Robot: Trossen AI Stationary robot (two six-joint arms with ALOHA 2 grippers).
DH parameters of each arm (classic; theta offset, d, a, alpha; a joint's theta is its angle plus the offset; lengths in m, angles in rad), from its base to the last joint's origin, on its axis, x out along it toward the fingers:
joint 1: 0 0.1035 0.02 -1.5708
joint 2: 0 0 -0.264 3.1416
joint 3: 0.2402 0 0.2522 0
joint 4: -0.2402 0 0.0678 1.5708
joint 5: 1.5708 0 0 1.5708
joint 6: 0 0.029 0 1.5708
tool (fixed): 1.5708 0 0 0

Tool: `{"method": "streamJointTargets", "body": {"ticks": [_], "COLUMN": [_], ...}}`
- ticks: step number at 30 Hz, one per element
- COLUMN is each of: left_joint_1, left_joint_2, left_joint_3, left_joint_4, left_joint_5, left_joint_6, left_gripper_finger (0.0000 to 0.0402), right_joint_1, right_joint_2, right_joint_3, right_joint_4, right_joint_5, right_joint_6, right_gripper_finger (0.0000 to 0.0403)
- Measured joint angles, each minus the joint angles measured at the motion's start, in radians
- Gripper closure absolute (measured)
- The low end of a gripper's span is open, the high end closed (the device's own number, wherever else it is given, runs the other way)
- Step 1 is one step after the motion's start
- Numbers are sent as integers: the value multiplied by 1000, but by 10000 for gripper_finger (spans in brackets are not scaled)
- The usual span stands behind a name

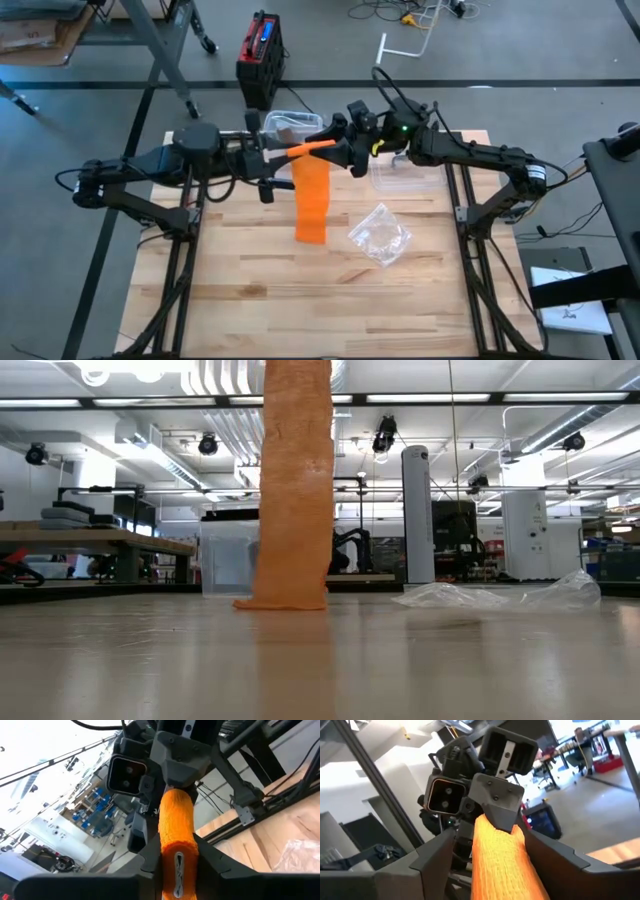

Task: Roll bandage
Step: Roll the orange bandage

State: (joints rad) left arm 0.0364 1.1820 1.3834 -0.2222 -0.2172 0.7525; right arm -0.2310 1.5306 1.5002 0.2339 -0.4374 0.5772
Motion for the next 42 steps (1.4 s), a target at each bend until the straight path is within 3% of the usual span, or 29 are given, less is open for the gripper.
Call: {"method": "streamJointTargets", "body": {"ticks": [16, 31, 42], "left_joint_1": [0, 3, 2], "left_joint_2": [1, 5, 7], "left_joint_3": [0, 3, 3], "left_joint_4": [-4, 62, 38], "left_joint_5": [-8, -4, 33], "left_joint_6": [104, 106, 119], "left_gripper_finger": [338, 337, 344], "right_joint_1": [-11, -15, -16], "right_joint_2": [-1, -1, -3], "right_joint_3": [0, 0, 0], "right_joint_4": [-18, -29, -20], "right_joint_5": [-4, -17, -10], "right_joint_6": [101, 55, 47], "right_gripper_finger": [196, 163, 167]}}
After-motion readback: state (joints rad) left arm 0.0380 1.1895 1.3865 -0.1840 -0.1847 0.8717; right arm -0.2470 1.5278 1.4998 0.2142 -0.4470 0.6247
